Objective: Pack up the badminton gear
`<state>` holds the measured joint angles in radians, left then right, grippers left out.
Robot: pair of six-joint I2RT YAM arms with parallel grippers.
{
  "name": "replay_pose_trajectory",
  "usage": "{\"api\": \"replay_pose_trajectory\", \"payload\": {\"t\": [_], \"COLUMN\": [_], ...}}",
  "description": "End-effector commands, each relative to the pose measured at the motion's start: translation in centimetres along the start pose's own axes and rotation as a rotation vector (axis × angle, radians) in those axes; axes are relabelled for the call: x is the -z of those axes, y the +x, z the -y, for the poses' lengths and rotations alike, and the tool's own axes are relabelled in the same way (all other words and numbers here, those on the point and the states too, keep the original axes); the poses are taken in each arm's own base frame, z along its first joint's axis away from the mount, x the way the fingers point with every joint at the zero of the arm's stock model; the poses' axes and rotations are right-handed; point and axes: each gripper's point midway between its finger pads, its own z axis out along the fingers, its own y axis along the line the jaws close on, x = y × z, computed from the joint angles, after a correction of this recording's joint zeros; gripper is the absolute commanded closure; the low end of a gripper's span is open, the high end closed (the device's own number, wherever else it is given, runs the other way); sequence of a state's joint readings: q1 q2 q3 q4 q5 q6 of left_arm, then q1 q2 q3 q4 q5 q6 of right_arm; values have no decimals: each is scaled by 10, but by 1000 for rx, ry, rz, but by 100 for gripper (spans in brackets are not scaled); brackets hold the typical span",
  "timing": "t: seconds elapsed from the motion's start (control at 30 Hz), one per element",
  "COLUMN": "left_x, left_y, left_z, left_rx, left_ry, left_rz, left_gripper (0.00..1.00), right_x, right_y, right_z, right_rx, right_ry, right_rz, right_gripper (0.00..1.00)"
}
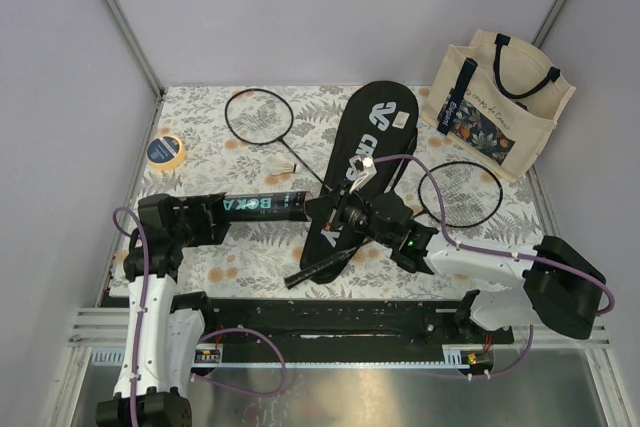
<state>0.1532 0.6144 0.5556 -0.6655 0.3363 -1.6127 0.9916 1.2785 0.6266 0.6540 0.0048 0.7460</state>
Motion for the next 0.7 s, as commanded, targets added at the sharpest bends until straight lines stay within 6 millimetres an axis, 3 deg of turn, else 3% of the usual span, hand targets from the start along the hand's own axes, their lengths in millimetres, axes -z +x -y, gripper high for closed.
{"api": "replay_pose_trajectory", "payload": {"t": [0.0,0.3,0.5,0.67], "left_x": [24,26,27,25], "left_y": [22,15,6,2], "left_z": [35,39,45,45], "left_rx": [-40,-40,2,9], "left_ry": [129,163,185,178], "left_rz": [-82,-34,21,38], "left_gripper": [78,79,79,79], "right_x": [-18,-23,-9,7], "right_y": [-15,-2,-9,-30], "right_z": [-30,-24,-10,-13], "right_rx": [-23,-97,-112,-56], "right_ry": [-85,-115,-37,12], "right_rz": [74,96,134,168], "right_gripper": [100,99,78,60]}}
